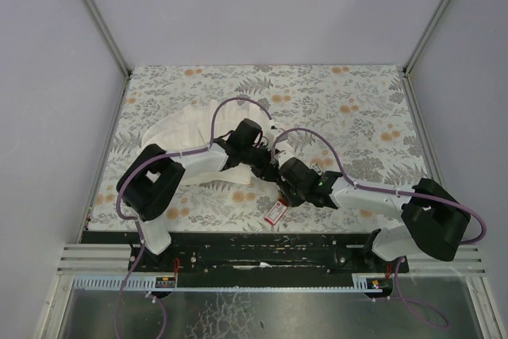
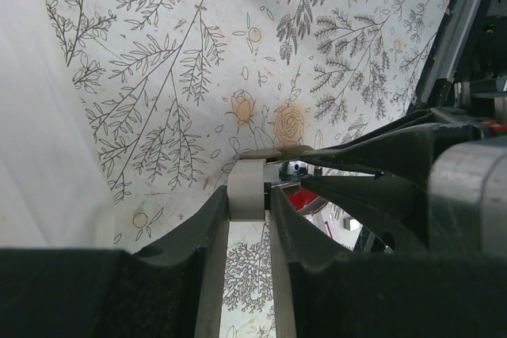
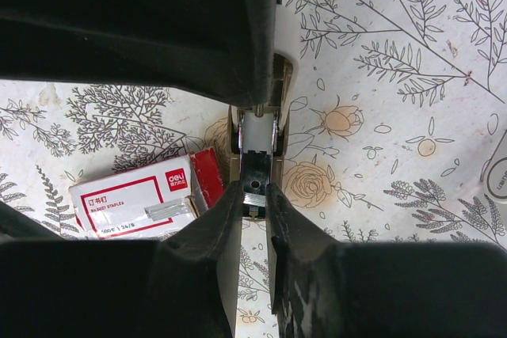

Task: Load the staples into the stapler

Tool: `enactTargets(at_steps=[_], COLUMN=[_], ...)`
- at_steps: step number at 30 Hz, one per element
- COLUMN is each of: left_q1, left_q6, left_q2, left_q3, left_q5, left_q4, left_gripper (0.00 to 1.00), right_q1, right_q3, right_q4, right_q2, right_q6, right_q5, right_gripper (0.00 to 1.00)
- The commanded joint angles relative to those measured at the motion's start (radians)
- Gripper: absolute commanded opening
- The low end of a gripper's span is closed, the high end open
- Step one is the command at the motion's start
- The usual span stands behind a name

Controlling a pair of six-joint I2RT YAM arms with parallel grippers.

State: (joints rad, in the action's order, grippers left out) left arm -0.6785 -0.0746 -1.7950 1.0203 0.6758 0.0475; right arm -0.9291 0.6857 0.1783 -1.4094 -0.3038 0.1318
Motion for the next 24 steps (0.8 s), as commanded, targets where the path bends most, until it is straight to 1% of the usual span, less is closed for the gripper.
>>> enactTargets(at_steps=[1,4,9,20,24], left_q1=[-0.042,-0.046,-0.055,-0.072,-0.077], left_q6=[0.114,0.123,0.131,0.125,0.102], left_q2=[-0.020,-0.021,-0.024,-0.024,-0.014], left_q3=[0.024,0.029,0.035,0.046,0.052], left_q5=[0.037,0.023,0.000,-0.045,-0.080], left_q4=[0.002,0.017,0.036,0.055,0.063], left_gripper=[0.00,0.00,0.00,0.00,0.07], right_q1=[-0.012,-0.012,-0.013,-0.013,-0.012], right_q3=[0.014,0.022,0.033,0.033,0.031], right_q4=[-0.016,-0.014,-0.013,-0.002,-0.001], right_q2=[-0.053,-0.044,-0.027,0.029,0.063], right_q6=[0.006,-0.002,-0.011,-0.028,-0.054], right_q5=[-0.029,-0.029,-0.024,-0.009,-0.002], right_gripper=[0.25,0.31,0.38,0.44,0.50])
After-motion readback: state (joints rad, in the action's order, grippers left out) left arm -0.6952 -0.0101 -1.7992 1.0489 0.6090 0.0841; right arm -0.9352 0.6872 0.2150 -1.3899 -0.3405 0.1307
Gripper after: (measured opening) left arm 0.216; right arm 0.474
